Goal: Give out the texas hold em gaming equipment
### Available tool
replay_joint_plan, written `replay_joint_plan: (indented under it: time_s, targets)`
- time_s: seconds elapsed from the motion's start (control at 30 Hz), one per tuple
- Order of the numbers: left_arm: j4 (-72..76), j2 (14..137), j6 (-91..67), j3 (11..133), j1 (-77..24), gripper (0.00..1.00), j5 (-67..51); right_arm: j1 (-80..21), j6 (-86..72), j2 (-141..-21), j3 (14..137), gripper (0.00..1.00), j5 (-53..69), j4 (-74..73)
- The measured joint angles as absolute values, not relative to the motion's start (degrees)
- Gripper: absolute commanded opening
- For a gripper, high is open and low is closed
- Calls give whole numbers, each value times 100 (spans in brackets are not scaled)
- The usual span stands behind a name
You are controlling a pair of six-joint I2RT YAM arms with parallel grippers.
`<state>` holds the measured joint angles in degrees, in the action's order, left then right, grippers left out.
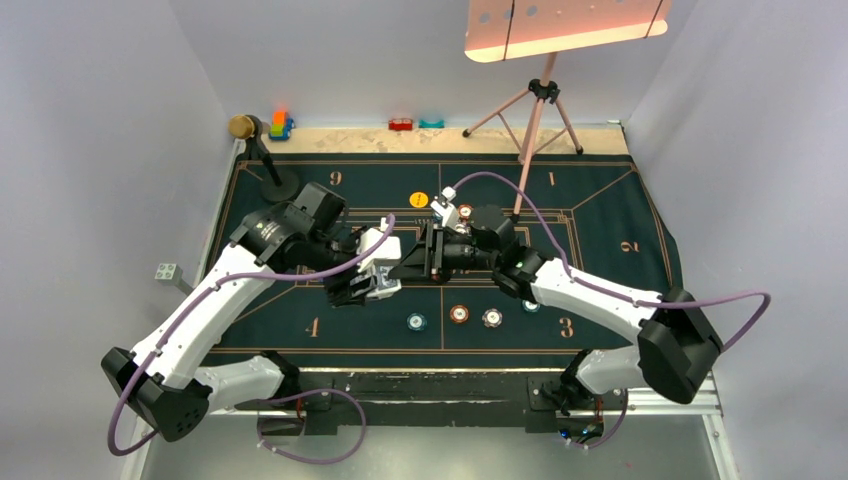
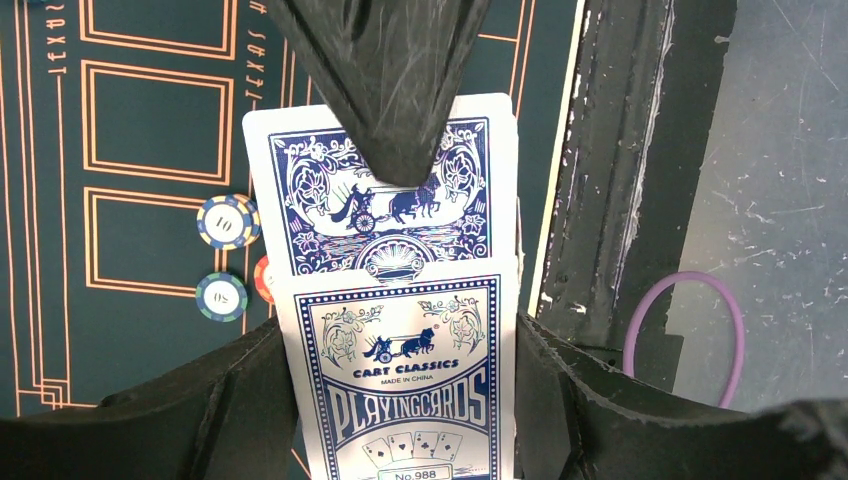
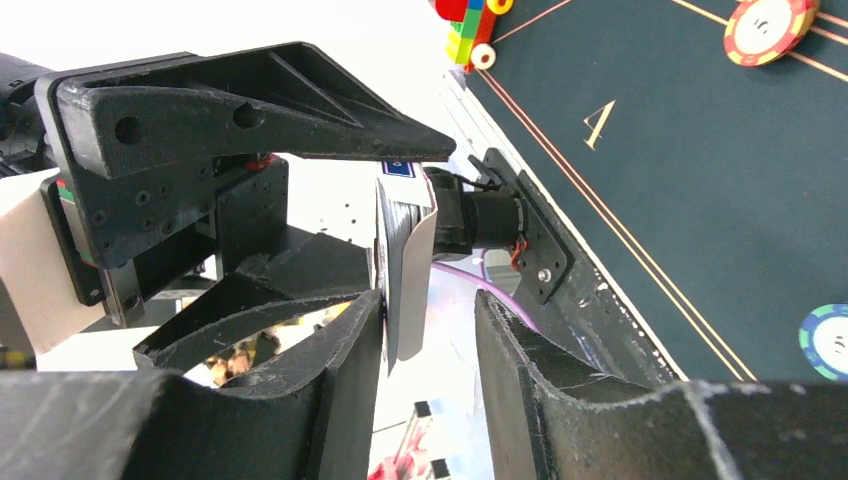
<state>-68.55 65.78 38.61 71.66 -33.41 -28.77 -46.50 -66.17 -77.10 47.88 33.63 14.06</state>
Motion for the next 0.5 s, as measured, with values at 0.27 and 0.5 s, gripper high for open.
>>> replay_joint_plan:
  time_s: [0.27, 0.5]
  targets:
    - [-6860, 6587, 3857, 7179, -3341, 46, -2902, -4421, -6425, -7422, 4703, 50, 3332, 1181]
    - [-6954, 6906, 3813, 7317, -3341, 48, -2915, -4609, -6296, -7629, 4908, 56, 3253, 1127]
